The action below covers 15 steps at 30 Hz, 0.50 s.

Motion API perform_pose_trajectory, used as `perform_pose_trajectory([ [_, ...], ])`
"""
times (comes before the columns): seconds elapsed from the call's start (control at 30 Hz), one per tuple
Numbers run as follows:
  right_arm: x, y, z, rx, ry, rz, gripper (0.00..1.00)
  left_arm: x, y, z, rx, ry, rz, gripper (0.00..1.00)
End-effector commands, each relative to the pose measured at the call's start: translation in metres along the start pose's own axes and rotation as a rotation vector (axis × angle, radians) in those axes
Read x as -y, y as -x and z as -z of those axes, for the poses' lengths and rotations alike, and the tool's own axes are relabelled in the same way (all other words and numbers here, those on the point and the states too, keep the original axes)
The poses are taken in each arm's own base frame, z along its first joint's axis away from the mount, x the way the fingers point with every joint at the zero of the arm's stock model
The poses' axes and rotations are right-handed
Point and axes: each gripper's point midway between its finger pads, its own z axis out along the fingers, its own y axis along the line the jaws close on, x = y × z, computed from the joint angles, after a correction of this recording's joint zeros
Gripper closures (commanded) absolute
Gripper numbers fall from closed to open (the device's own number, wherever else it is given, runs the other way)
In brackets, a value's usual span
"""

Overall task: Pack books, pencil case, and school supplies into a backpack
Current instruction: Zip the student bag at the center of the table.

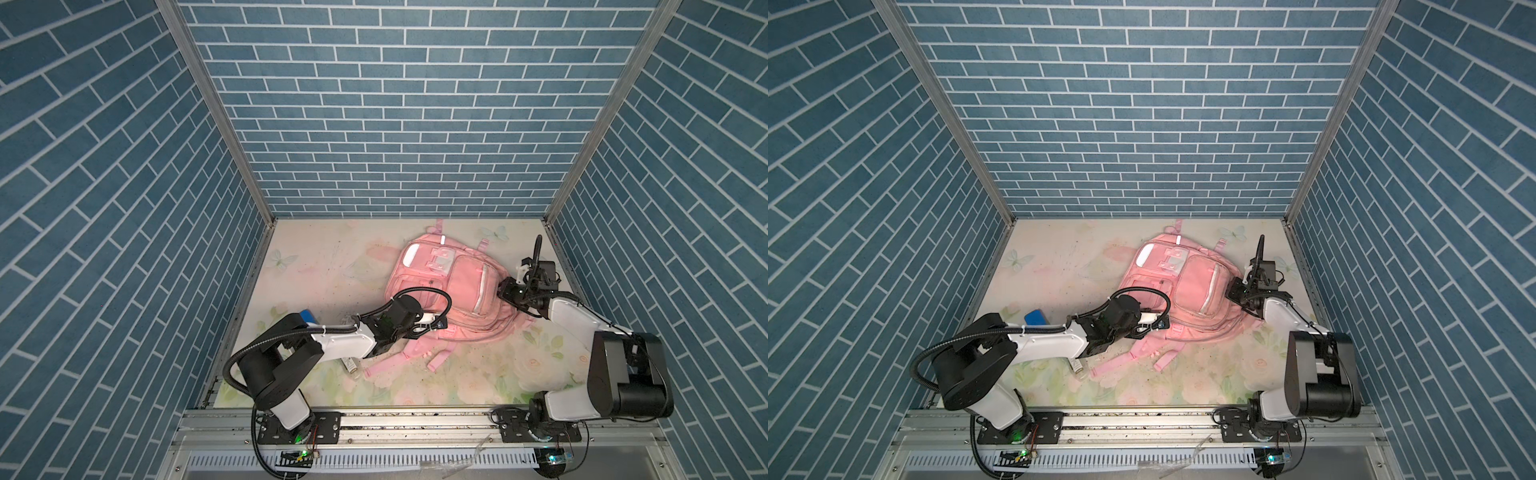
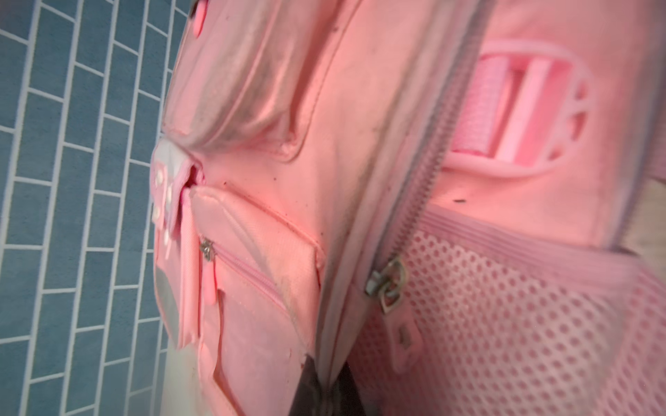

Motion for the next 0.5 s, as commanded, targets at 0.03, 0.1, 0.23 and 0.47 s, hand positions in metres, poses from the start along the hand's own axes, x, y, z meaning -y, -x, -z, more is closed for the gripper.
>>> perform_pose_trajectory([
  [0.03,-0.037,0.035,-0.023,-0.016,0.157,0.131,0.69,0.026,0.034,0.02,0.059,-0.167,0.147,1.0],
  [0.1,-0.045,0.049,-0.029,-0.016,0.171,0.146,0.68,0.027,0.037,0.022,0.051,-0.19,0.197,1.0],
  [0.23,-0.047,0.072,-0.025,0.027,0.123,0.188,0.54,0.025,0.043,0.024,0.064,-0.208,0.274,1.0],
  [0.47,0.002,0.099,0.038,0.237,0.025,0.039,0.3,0.0,0.056,0.019,0.078,-0.259,0.552,1.0],
])
